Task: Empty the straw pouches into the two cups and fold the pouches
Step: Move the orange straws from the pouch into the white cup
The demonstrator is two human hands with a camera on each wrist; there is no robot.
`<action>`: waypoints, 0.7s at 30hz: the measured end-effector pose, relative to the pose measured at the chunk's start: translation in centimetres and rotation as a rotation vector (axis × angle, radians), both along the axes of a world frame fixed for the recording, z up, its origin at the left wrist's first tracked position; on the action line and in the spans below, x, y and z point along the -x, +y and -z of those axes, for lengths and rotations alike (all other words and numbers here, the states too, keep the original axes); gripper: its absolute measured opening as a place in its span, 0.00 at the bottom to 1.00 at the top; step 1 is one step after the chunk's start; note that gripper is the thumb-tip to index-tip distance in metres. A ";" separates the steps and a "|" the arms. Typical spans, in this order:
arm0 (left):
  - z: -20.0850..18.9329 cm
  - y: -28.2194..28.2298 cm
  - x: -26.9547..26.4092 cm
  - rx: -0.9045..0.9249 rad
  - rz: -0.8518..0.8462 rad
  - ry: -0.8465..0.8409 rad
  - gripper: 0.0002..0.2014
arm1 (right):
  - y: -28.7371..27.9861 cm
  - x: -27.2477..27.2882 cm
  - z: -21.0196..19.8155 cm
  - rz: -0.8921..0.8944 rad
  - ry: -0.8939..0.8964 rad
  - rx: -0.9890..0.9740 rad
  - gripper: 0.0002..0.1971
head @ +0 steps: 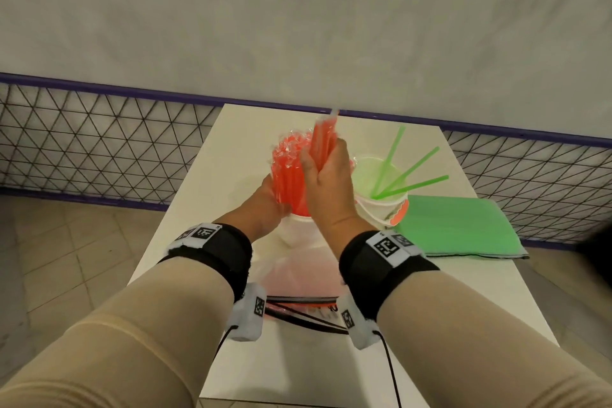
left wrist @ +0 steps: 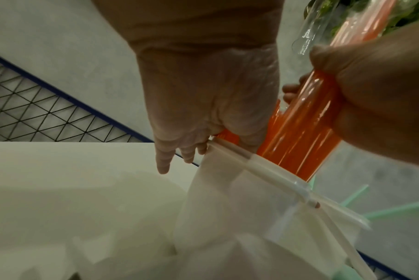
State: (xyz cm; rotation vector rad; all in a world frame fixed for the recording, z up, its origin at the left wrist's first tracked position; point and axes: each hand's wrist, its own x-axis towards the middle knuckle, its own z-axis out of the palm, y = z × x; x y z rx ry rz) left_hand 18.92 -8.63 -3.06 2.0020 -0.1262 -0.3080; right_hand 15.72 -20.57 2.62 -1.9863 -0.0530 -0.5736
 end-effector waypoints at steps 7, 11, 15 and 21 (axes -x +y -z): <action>0.9 0.2 -0.4 -0.004 0.015 -0.041 0.24 | 0.6 0.6 1.9 -0.029 -0.016 0.300 0.36; 1.4 0.2 -0.4 -0.004 0.009 -0.004 0.37 | 0.4 -0.5 -2.2 -0.010 -0.368 0.439 0.44; 0.9 0.2 0.0 -0.035 -0.054 0.007 0.38 | 0.1 -2.4 -4.0 -0.104 -0.211 0.817 0.33; 1.7 -0.3 -1.0 0.026 -0.042 0.008 0.31 | -0.2 -2.1 -1.5 -0.064 0.161 1.077 0.29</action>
